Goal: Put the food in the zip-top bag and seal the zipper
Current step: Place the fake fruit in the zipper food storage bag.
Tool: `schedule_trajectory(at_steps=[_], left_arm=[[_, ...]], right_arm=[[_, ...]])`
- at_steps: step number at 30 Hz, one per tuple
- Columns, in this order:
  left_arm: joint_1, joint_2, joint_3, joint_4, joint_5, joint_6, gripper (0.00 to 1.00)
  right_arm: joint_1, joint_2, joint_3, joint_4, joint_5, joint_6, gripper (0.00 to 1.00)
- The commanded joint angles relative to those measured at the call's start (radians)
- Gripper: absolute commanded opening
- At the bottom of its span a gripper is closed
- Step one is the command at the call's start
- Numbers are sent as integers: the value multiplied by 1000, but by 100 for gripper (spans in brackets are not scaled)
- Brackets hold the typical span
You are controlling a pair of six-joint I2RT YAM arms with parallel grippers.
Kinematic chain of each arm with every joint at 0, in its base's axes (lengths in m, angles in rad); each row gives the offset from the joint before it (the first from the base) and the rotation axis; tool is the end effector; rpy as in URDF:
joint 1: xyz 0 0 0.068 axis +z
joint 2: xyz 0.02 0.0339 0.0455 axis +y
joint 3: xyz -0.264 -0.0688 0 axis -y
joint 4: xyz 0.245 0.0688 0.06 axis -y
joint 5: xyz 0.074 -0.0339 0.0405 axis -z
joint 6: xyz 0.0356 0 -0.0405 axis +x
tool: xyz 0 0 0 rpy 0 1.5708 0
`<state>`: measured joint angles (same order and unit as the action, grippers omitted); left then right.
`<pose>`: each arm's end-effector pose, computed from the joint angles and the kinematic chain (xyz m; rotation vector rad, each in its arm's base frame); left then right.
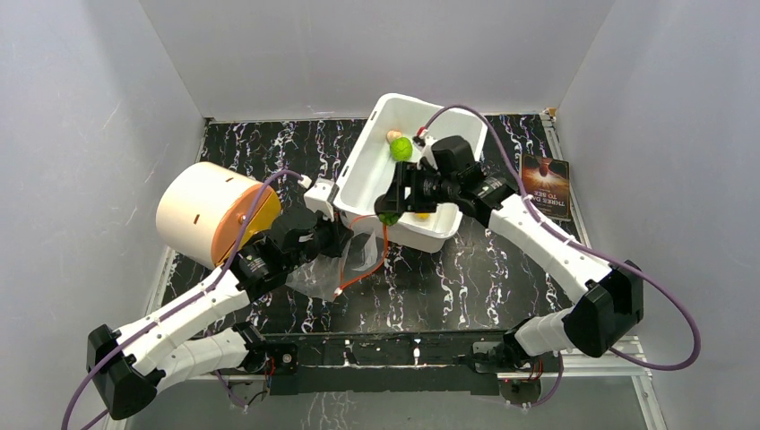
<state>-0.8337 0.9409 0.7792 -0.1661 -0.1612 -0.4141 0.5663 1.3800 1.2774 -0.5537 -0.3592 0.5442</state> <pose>0.1516 -0.1585 0.3115 0.2961 1.9326 -0.6887 0.2505 0.1741 0.3418 -0.2370 2.3591 0.9769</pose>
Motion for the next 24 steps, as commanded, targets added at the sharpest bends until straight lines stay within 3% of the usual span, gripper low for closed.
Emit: schedule_trajectory(at_steps=[1,15,24], left_arm=[[-1,-16,49,-1,-16,-19,0],[-1,-46,59,-9,-21,-54,0],[-1,-54,59,-12,-31,-63,0]], right_arm=[[72,-23,-19,73,-45,66,42],[199,46,-55,69,7,156,51],[211,63,-51,44,79,159,73]])
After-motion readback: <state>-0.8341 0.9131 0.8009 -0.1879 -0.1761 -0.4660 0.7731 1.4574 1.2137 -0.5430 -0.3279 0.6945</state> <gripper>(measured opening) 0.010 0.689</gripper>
